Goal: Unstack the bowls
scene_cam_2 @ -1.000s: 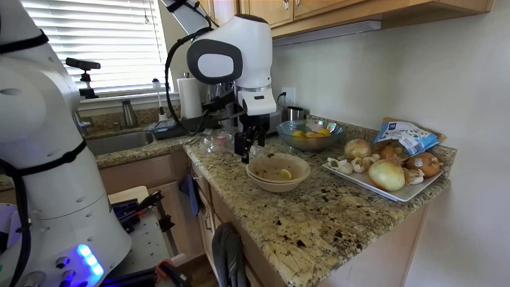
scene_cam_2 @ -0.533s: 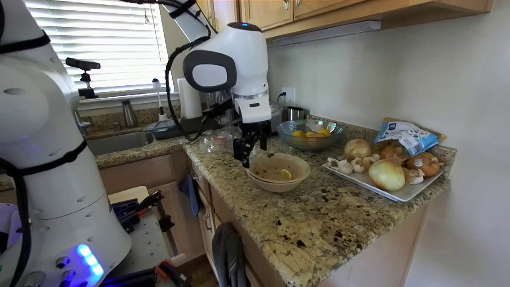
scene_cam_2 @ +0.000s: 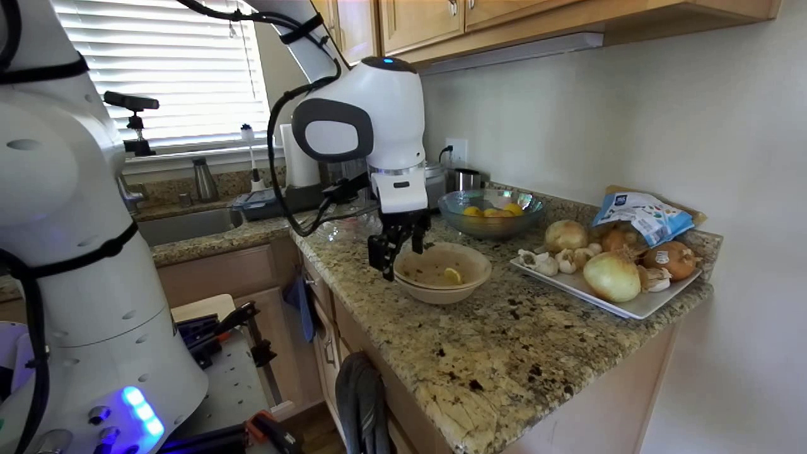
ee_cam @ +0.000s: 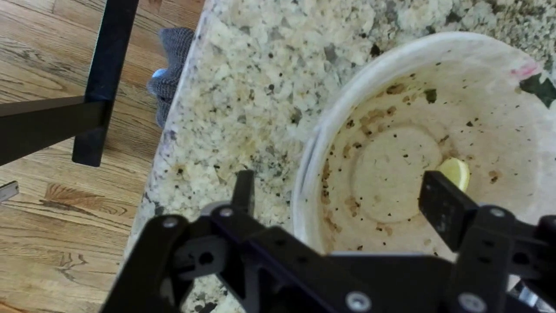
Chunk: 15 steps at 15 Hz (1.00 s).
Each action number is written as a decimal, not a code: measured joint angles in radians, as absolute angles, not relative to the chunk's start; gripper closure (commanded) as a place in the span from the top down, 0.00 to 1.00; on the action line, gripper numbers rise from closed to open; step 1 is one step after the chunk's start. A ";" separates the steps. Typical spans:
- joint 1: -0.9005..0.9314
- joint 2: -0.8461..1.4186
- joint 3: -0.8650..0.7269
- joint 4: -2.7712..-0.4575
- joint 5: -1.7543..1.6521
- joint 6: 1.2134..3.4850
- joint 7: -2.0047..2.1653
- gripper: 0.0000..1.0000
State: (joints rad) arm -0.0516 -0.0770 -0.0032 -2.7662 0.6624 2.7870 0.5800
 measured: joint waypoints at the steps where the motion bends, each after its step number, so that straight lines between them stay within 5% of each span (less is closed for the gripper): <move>1: -0.051 -0.067 -0.003 -2.765 0.684 2.792 0.565 0.98; 10: -0.051 -0.004 0.007 -2.731 0.853 2.814 0.428 0.88; 15: -0.051 0.015 0.011 -2.716 0.903 2.814 0.390 0.44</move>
